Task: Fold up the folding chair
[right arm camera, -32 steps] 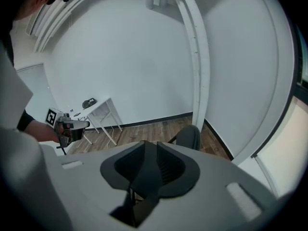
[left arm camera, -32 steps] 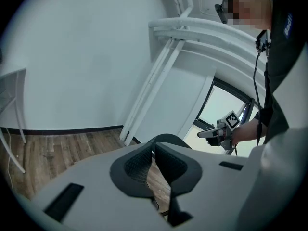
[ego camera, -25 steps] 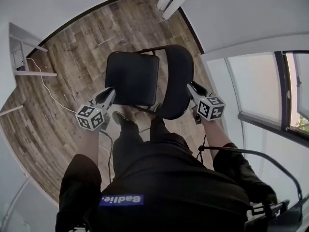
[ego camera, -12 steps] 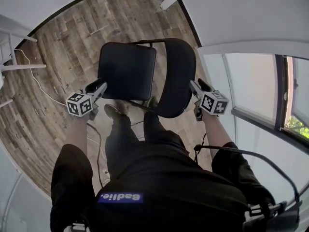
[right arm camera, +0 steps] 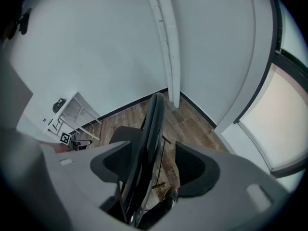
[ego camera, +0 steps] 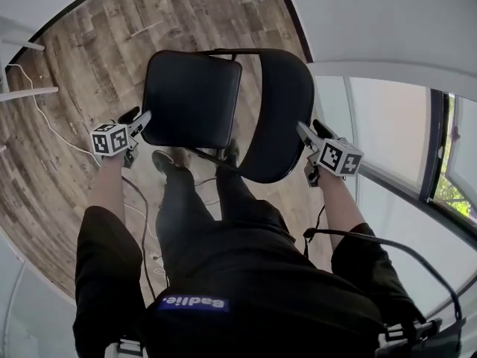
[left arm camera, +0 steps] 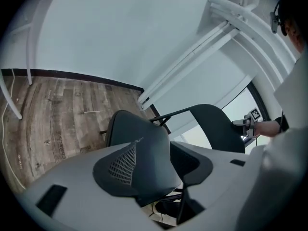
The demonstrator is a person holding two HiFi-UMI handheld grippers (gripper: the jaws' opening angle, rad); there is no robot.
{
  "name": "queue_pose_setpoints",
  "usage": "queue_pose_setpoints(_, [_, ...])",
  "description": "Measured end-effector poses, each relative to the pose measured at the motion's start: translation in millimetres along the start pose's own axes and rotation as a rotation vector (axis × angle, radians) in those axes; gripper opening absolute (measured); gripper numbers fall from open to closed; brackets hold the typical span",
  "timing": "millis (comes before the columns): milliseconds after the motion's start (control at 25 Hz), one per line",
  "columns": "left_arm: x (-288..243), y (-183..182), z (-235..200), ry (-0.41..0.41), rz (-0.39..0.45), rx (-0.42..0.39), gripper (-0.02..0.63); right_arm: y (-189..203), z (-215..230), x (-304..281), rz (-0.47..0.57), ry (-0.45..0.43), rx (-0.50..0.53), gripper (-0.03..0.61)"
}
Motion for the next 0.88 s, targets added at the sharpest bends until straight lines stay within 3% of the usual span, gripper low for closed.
queue_pose_setpoints(480, [-49,36,-89,-0.024,-0.066,0.091,0.234,16,-3,-30,-0.088,0.039,0.010,0.258])
queue_pose_setpoints(680, [-70,54,-123,-0.026,-0.121,0.117,0.265,24,-4,-47,-0.116,0.016,-0.005,0.258])
queue_pose_setpoints(880, [-84,68,-143,0.028,-0.161,0.159,0.275,29,-9,-54,-0.154,-0.035,0.008,0.256])
Point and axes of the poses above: the fingertips, and each gripper's own axes: x backward along the fingers, z to its right, y out of its underside, the point moved 3 cm from there along x, backward along the fingers, and after that the axes turned 7 degrees about x, right-handed, at the moved point
